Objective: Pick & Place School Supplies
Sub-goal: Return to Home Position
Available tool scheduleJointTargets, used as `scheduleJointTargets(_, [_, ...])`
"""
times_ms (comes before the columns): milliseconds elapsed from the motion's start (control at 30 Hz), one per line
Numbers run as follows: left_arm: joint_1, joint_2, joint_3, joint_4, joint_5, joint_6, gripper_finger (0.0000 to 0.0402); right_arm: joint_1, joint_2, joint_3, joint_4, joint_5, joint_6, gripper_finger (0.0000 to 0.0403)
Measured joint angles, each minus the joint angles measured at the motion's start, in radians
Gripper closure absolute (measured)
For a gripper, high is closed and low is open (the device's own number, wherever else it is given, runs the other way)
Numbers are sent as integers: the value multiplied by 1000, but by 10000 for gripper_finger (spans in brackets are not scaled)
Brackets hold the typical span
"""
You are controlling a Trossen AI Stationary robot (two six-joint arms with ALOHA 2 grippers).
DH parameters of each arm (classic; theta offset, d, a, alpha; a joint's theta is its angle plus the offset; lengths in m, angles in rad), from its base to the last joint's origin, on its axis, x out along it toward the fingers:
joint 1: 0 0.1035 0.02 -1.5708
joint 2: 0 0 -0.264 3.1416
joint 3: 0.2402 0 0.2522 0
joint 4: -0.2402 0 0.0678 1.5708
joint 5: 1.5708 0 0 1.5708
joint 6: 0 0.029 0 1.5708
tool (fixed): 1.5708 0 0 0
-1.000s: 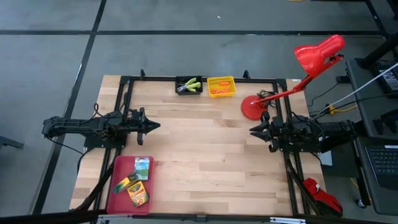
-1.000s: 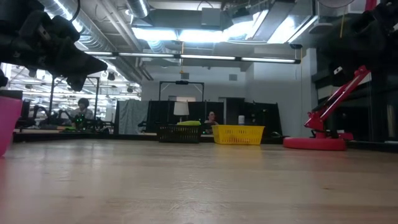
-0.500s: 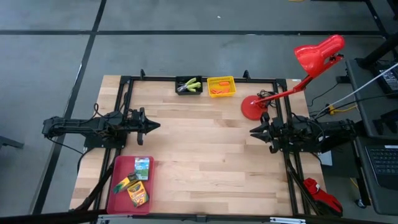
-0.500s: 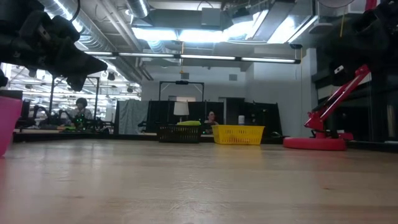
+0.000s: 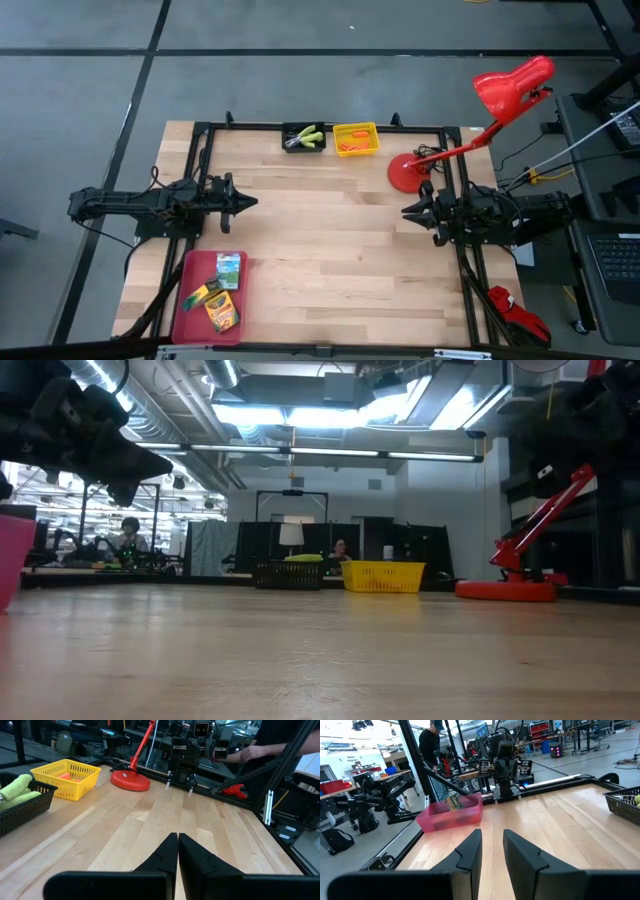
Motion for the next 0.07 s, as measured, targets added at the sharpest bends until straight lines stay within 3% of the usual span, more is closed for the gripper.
scheduleJointTargets(67, [0,0,0,0,0,0,393,0,0,0,0,0,0,318])
